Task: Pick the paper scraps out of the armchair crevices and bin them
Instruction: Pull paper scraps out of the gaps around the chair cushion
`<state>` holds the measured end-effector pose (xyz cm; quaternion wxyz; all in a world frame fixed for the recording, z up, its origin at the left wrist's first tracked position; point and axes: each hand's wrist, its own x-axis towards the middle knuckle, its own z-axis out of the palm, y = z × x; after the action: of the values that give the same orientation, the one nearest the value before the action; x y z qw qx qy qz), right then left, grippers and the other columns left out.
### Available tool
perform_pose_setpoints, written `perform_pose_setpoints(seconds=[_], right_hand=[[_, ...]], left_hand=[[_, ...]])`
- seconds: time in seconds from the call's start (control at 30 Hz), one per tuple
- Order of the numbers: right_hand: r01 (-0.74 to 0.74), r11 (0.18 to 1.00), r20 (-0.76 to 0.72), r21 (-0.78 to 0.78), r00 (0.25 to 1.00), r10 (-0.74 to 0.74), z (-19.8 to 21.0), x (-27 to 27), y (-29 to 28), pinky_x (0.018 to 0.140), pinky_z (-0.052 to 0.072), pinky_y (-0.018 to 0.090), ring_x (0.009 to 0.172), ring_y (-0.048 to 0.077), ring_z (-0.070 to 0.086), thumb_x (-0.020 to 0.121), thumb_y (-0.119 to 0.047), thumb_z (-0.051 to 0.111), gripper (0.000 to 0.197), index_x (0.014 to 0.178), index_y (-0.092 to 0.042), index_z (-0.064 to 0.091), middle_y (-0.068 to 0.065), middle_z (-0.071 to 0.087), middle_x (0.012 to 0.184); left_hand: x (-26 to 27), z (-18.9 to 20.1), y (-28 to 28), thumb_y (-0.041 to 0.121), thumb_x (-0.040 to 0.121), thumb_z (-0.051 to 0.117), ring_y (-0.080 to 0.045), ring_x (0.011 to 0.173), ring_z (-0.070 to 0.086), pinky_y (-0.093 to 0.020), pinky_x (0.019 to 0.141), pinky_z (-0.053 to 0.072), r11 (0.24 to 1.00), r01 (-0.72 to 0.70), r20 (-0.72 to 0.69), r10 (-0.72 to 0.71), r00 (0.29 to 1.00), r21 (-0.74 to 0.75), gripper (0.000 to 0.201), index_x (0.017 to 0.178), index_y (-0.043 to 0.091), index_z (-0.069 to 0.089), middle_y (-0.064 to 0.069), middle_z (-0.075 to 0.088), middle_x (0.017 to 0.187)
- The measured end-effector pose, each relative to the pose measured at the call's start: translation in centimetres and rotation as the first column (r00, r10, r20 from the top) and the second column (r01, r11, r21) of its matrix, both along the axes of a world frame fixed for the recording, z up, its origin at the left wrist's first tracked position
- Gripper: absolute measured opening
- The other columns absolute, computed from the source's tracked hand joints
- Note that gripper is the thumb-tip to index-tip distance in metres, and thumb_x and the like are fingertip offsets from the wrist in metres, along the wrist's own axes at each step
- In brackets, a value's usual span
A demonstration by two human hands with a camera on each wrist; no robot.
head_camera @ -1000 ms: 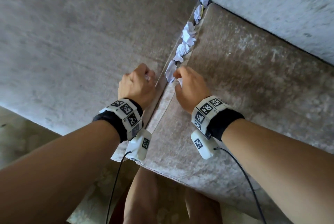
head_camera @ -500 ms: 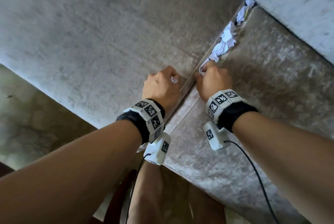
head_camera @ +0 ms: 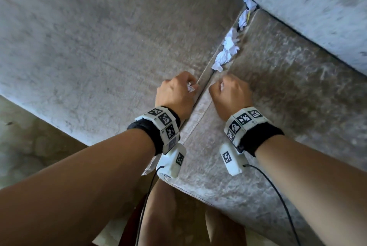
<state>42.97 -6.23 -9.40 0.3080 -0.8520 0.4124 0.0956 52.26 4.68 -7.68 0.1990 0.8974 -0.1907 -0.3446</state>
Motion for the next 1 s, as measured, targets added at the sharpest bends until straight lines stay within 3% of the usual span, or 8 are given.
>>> perform_pose_setpoints(seconds=[0.13,0.33,0.53,0.63,0.73,0.87,0.93,1.0], right_hand=[[0.024,0.998,-0.049,0.052,0.999,-0.021,0.5,-1.8,-1.6,0.058,0.027,0.030,0.062,0.028,0.042,0.083,-0.036,0.039,0.030,0.062,-0.015,0.036,0.006,0.046,0.065],[0.125,0.988,-0.054,0.095,0.991,-0.120,1.0,-4.4,-3.9,0.052,0.025,0.026,0.061,0.029,0.046,0.083,-0.036,0.048,0.031,0.059,-0.018,0.038,0.001,0.045,0.058],[0.183,0.978,-0.036,0.104,0.983,-0.180,1.1,-6.6,-5.5,0.045,0.021,0.028,0.049,0.023,0.038,0.087,-0.029,0.057,0.046,0.054,-0.018,0.028,-0.002,0.037,0.051],[0.187,0.977,-0.005,0.101,0.982,-0.187,1.1,-7.3,-6.1,0.042,0.016,0.024,0.048,0.022,0.032,0.087,-0.027,0.060,0.050,0.054,-0.020,0.024,-0.005,0.030,0.049],[0.199,0.971,0.018,0.132,0.979,-0.203,0.7,-7.7,-6.3,0.042,0.018,0.024,0.052,0.022,0.034,0.088,-0.026,0.062,0.047,0.057,-0.023,0.026,-0.007,0.031,0.051],[0.241,0.950,0.043,0.200,0.966,-0.254,0.5,-7.5,-6.4,0.042,0.035,0.024,0.051,0.018,0.051,0.089,-0.023,0.059,0.022,0.077,-0.020,0.042,-0.004,0.051,0.058],[0.243,0.937,0.026,0.251,0.966,-0.257,0.9,-7.0,-6.4,0.050,0.046,0.027,0.059,0.018,0.059,0.090,-0.021,0.055,0.008,0.087,-0.020,0.048,-0.003,0.060,0.069],[0.228,0.939,-0.006,0.258,0.972,-0.234,1.5,-6.3,-6.5,0.055,0.038,0.026,0.065,0.013,0.049,0.090,-0.016,0.050,0.010,0.099,-0.019,0.055,-0.003,0.059,0.083]], left_hand=[[-0.6,0.3,-3.3,0.034,0.093,0.059,-0.027,0.099,0.067,-0.031,0.082,0.048,0.995,0.103,0.033,-0.103,0.994,-0.001,0.029,0.122,0.036,0.056,0.005,0.072,0.109],[-1.1,-1.1,-7.6,0.037,0.092,0.059,-0.033,0.100,0.064,-0.043,0.088,0.053,0.983,0.182,-0.002,-0.182,0.983,0.038,0.052,0.139,0.041,0.036,-0.003,0.072,0.104],[-0.8,-2.0,-9.7,0.040,0.091,0.058,-0.042,0.101,0.061,-0.041,0.081,0.047,0.963,0.216,0.056,-0.227,0.972,0.160,0.046,0.134,0.031,0.044,-0.014,0.068,0.109],[-0.6,-2.6,-10.1,0.031,0.089,0.054,-0.041,0.095,0.061,-0.037,0.076,0.045,0.954,0.208,0.081,-0.230,0.970,0.218,0.024,0.112,0.025,0.060,-0.014,0.068,0.103],[-0.6,-2.8,-10.2,0.028,0.090,0.051,-0.038,0.085,0.060,-0.034,0.070,0.042,0.950,0.206,0.098,-0.233,0.967,0.233,0.017,0.100,0.023,0.063,-0.013,0.067,0.096],[-0.7,-2.5,-9.8,0.027,0.089,0.053,-0.034,0.083,0.058,-0.033,0.070,0.044,0.958,0.164,0.074,-0.186,0.980,0.233,0.018,0.102,0.027,0.066,-0.007,0.064,0.093],[-0.9,-2.1,-9.4,0.025,0.089,0.053,-0.033,0.088,0.062,-0.030,0.071,0.045,0.968,0.139,0.043,-0.152,0.988,0.208,0.021,0.103,0.033,0.067,-0.001,0.065,0.095],[-1.2,-1.7,-8.8,0.023,0.092,0.052,-0.028,0.085,0.059,-0.029,0.071,0.043,0.972,0.142,0.024,-0.149,0.989,0.187,0.020,0.103,0.031,0.067,0.004,0.059,0.089]])
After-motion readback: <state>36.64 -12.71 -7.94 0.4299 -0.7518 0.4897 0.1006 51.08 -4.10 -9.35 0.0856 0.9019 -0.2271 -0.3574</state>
